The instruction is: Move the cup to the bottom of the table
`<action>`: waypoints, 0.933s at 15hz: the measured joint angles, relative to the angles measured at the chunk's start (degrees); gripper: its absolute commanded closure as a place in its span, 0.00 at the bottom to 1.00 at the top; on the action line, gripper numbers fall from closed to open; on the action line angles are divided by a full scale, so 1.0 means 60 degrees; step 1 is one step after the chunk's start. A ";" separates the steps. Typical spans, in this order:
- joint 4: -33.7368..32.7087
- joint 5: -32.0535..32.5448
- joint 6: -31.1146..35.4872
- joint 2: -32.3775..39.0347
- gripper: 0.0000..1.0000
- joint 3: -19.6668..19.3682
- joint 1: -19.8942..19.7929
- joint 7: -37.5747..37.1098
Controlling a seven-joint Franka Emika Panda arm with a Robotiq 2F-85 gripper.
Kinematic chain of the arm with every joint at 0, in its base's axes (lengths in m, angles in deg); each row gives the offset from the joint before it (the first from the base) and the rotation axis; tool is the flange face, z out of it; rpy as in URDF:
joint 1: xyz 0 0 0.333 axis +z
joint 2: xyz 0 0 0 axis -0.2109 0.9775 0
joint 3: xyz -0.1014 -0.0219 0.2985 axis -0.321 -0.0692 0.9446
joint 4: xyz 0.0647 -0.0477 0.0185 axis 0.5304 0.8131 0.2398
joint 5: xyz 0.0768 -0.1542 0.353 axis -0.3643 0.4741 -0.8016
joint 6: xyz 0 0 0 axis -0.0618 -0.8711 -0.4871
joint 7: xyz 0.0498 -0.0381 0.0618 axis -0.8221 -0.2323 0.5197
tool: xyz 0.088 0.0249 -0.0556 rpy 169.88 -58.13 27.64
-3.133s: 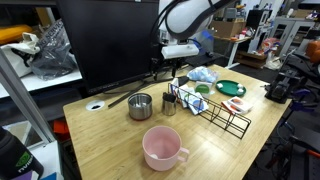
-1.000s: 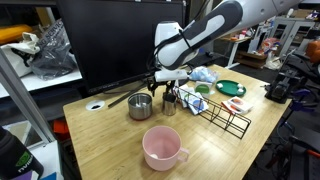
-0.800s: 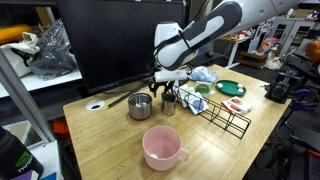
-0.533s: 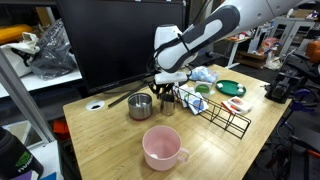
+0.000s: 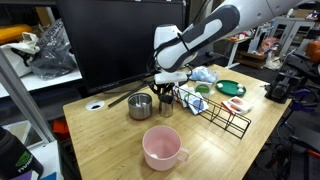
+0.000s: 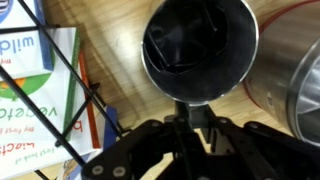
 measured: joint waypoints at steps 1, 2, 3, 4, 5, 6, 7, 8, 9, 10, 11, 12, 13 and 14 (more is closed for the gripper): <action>-0.0008 0.0008 -0.0103 -0.0018 0.96 -0.0012 0.0007 -0.0045; -0.0009 0.0032 -0.0234 -0.0062 0.96 -0.0025 0.0013 -0.0077; -0.0009 0.0049 -0.0352 -0.0111 0.96 -0.0034 0.0014 -0.0085; -0.0008 0.0060 -0.0473 -0.0159 0.96 -0.0042 0.0014 -0.0085; -0.0005 0.0064 -0.0641 -0.0224 0.96 -0.0050 0.0014 -0.0085; 0.0021 0.0064 -0.0812 -0.0311 0.96 -0.0051 0.0014 -0.0091; 0.0050 0.0064 -0.0981 -0.0391 0.96 -0.0051 0.0014 -0.0118; 0.0110 0.0059 -0.1085 -0.0484 0.96 -0.0050 0.0014 -0.0180; 0.0226 0.0043 -0.1111 -0.0591 0.96 -0.0050 0.0014 -0.0292; 0.0372 0.0015 -0.1108 -0.0685 0.96 -0.0050 0.0012 -0.0475; 0.0579 -0.0035 -0.1086 -0.0813 0.96 -0.0050 0.0010 -0.0673; 0.0842 -0.0114 -0.1007 -0.0942 0.96 -0.0050 0.0007 -0.0880; 0.1161 -0.0197 -0.0860 -0.1103 0.96 -0.0050 0.0004 -0.1058; 0.1528 -0.0274 -0.0641 -0.1266 0.96 -0.0050 -0.0002 -0.1250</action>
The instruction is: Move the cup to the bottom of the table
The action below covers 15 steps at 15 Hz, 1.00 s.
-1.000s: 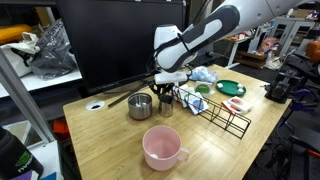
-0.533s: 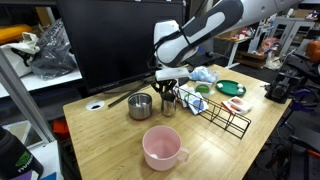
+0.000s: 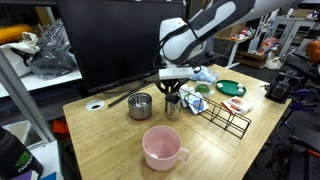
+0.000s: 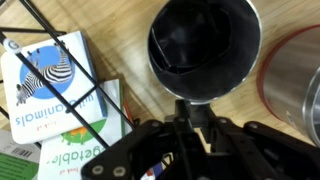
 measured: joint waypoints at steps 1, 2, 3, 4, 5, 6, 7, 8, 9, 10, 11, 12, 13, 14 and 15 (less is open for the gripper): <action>0.0430 -0.0096 0.0266 -0.0181 0.96 0.0000 -0.0008 -0.0187; 0.0912 -0.0172 0.0589 -0.0382 0.96 -0.0002 -0.0020 -0.0387; 0.1425 -0.0238 0.0953 -0.0602 0.96 -0.0005 -0.0035 -0.0582; 0.1946 -0.0328 0.1337 -0.0836 0.96 -0.0007 -0.0055 -0.0749; 0.2460 -0.0415 0.1723 -0.1088 0.96 -0.0010 -0.0074 -0.0880; 0.2991 -0.0482 0.2124 -0.1376 0.96 -0.0011 -0.0085 -0.0997; 0.3478 -0.0492 0.2468 -0.1682 0.82 -0.0015 -0.0086 -0.1108; 0.3697 -0.0476 0.2528 -0.1848 0.82 -0.0014 -0.0080 -0.1126; 0.3682 -0.0475 0.2524 -0.1827 0.82 -0.0014 -0.0077 -0.1126; 0.3631 -0.0476 0.2524 -0.1758 0.82 -0.0014 -0.0073 -0.1126; 0.3578 -0.0475 0.2524 -0.1689 0.82 -0.0013 -0.0064 -0.1126; 0.3558 -0.0475 0.2524 -0.1663 0.82 -0.0013 -0.0059 -0.1126; 0.3543 -0.0476 0.2524 -0.1652 0.82 -0.0013 -0.0059 -0.1126; 0.3529 -0.0475 0.2525 -0.1643 0.82 -0.0013 -0.0060 -0.1126; 0.3529 -0.0476 0.2524 -0.1643 0.96 -0.0013 -0.0060 -0.1126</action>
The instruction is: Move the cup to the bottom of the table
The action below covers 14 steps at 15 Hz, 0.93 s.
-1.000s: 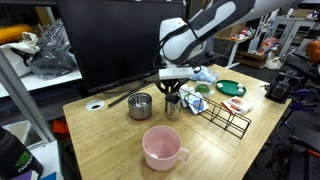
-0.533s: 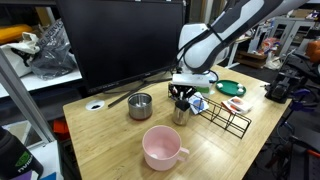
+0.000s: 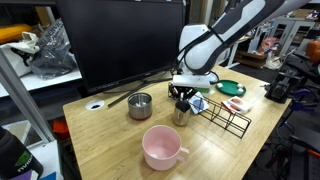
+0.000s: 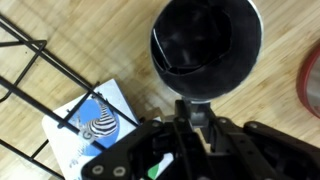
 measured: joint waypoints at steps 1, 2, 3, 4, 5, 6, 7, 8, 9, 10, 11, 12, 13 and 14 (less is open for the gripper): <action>-0.0006 0.0000 0.0000 0.0005 0.96 0.0000 0.0000 0.0000; -0.0007 0.0000 0.0000 0.0020 0.96 0.0001 0.0003 0.0000; -0.0001 0.0000 0.0000 0.0045 0.96 0.0006 0.0009 0.0000; 0.0023 0.0001 0.0005 0.0068 0.96 0.0018 0.0022 0.0000; 0.0078 0.0001 0.0008 0.0074 0.96 0.0034 0.0043 0.0000; 0.0159 0.0002 0.0030 0.0050 0.96 0.0079 0.0065 0.0013; 0.0274 0.0002 0.0042 -0.0017 0.96 0.0163 0.0096 0.0022; 0.0488 0.0002 0.0083 -0.0149 0.96 0.0269 0.0159 0.0022; 0.0772 0.0002 0.0155 -0.0312 0.96 0.0369 0.0258 0.0020; 0.1099 0.0002 0.0233 -0.0512 0.96 0.0462 0.0379 0.0007; 0.1434 0.0002 0.0310 -0.0723 0.96 0.0517 0.0505 -0.0003; 0.1769 0.0002 0.0380 -0.0943 0.96 0.0552 0.0607 -0.0007; 0.2071 0.0003 0.0447 -0.1140 0.96 0.0564 0.0678 -0.0015; 0.2372 0.0022 0.0528 -0.1333 0.96 0.0562 0.0712 -0.0051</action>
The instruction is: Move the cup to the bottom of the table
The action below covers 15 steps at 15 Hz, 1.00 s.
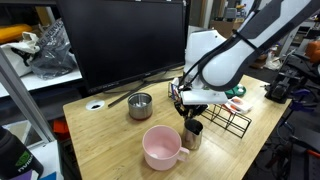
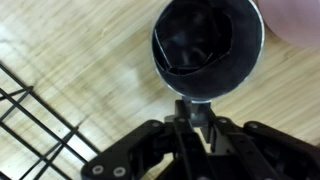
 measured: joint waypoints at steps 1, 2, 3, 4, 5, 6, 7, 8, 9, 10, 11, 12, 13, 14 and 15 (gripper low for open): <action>0.0276 0.0029 0.0062 -0.0179 0.96 -0.0004 0.0002 -0.0064; 0.0508 0.0040 0.0108 -0.0339 0.96 -0.0014 -0.0002 -0.0121; 0.0717 0.0041 0.0147 -0.0478 0.96 -0.0029 -0.0010 -0.0187; 0.0902 0.0040 0.0177 -0.0612 0.96 -0.0045 -0.0015 -0.0283; 0.1048 0.0000 0.0221 -0.0699 0.96 -0.0045 -0.0025 -0.0368; 0.1157 -0.0103 0.0286 -0.0758 0.96 -0.0033 -0.0043 -0.0434; 0.1246 -0.0234 0.0393 -0.0786 0.96 -0.0013 -0.0064 -0.0518; 0.1322 -0.0315 0.0548 -0.0790 0.96 -0.0009 -0.0074 -0.0682; 0.1413 -0.0327 0.0769 -0.0795 0.96 -0.0019 -0.0076 -0.0948; 0.1513 -0.0328 0.1005 -0.0803 0.96 -0.0038 -0.0076 -0.1268; 0.1626 -0.0328 0.1240 -0.0818 0.96 -0.0069 -0.0074 -0.1605; 0.1749 -0.0327 0.1438 -0.0838 0.96 -0.0112 -0.0068 -0.1949; 0.1881 -0.0326 0.1600 -0.0855 0.96 -0.0146 -0.0064 -0.2267; 0.2007 -0.0326 0.1705 -0.0901 0.96 -0.0162 -0.0059 -0.2554; 0.2116 -0.0317 0.1730 -0.0963 0.91 -0.0172 -0.0046 -0.2805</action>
